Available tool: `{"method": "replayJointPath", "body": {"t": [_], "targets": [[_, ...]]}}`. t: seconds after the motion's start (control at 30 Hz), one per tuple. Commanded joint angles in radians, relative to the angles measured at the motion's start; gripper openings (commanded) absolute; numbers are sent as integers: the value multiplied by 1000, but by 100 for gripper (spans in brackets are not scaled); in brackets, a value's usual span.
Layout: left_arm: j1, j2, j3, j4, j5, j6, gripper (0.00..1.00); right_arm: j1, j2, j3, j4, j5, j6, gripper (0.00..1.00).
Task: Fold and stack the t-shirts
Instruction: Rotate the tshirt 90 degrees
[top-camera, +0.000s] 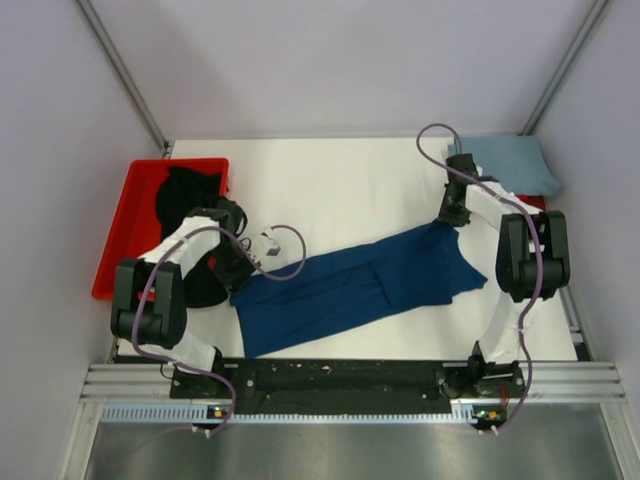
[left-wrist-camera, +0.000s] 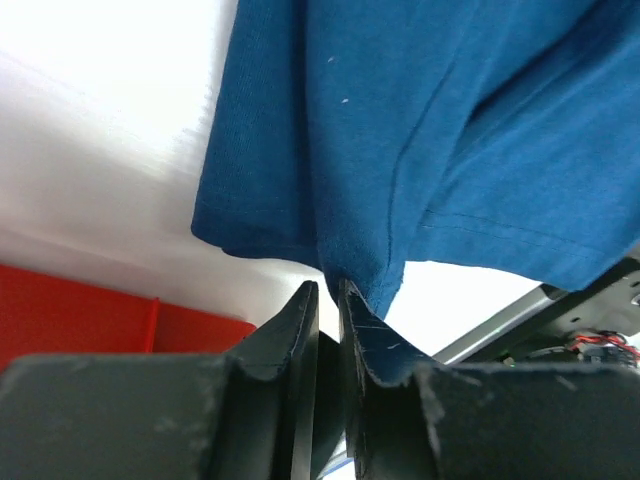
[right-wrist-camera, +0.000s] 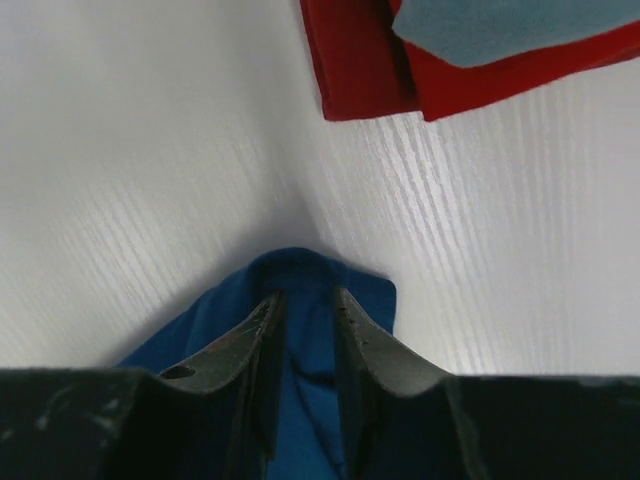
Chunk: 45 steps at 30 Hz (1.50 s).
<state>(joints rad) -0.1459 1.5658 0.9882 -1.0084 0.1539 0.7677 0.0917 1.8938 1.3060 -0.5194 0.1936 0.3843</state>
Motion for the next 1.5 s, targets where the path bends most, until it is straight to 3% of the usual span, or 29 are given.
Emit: {"method": "replayJointPath", "body": {"t": [0.0, 0.1, 0.23, 0.37, 0.47, 0.57, 0.73, 0.87, 0.97, 1.07, 1.23, 1.33, 1.47], "targets": [[-6, -52, 113, -85, 153, 21, 18, 26, -198, -39, -25, 92, -64, 27], [-40, -4, 153, -53, 155, -4, 17, 29, -298, -141, -65, 101, -15, 27], [-87, 80, 135, 27, 67, -18, 12, 29, -366, -302, -73, -15, 62, 18], [-89, 131, 73, 91, -7, -18, 10, 28, -342, -390, -31, -77, 84, 8], [-89, 132, 1, 111, -30, -10, 10, 32, -213, -341, -7, -163, 58, 1], [-89, 105, -72, 113, -14, -8, 10, 57, -44, -199, -11, -174, 38, 0], [-95, 28, -154, 33, 94, 31, 13, 120, 213, 215, -56, -228, 19, 0], [-176, -50, -157, -68, 209, 68, 19, 148, 427, 637, -174, -347, 33, 3], [-247, -113, -117, -133, 331, 100, 22, 149, 482, 800, -220, -347, 27, 7], [-244, -159, -60, -164, 343, 116, 23, 149, 386, 771, -220, -277, -24, 11], [-199, -132, -3, -115, 268, 93, 23, 117, 240, 550, -217, -178, -12, 13], [-176, -93, -2, 2, 167, 39, 22, 86, 255, 463, -211, -242, 36, 13], [-147, 8, 3, 51, 52, -4, 22, 71, 345, 479, -209, -301, 71, 13]]}}
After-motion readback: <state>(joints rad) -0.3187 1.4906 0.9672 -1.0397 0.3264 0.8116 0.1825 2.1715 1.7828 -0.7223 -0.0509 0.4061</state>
